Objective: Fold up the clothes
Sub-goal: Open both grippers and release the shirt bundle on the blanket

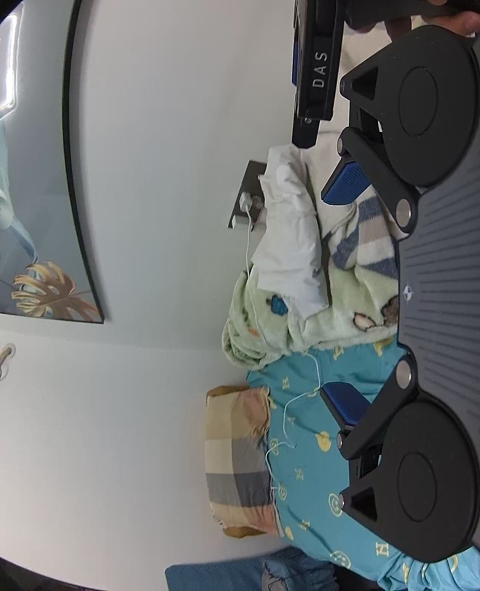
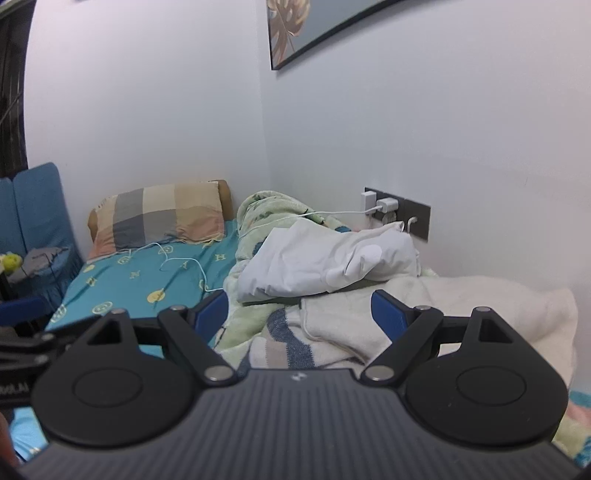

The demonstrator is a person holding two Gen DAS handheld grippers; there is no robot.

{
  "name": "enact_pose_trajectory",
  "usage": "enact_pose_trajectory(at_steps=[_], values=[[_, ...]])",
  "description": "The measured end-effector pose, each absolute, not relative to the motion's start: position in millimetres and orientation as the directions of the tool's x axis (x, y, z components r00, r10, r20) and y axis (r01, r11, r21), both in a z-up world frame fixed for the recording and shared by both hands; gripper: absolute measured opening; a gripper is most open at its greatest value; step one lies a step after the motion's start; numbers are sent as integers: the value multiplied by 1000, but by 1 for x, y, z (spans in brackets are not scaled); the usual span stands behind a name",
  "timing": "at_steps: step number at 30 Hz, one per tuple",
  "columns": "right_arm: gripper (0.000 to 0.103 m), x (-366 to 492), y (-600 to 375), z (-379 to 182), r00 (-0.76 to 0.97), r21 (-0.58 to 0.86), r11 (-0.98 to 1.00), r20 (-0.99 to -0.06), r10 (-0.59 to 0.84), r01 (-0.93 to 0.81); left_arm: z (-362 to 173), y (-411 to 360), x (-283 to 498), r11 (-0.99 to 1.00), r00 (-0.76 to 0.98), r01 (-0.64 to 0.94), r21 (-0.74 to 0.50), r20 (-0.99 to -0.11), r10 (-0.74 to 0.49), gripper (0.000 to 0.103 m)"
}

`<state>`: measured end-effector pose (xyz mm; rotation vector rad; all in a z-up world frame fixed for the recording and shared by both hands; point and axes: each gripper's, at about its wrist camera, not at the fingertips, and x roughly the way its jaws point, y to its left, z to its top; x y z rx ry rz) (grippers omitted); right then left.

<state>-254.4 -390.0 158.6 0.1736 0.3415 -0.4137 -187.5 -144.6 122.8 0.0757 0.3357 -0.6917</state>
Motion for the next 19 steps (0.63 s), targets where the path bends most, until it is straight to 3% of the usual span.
enact_pose_trajectory(at_steps=[19], values=[[86, -268, -368, 154, 849, 55, 895, -347, -399, 443, 120, -132, -185, 767, 703, 638, -70, -352, -617, 103]])
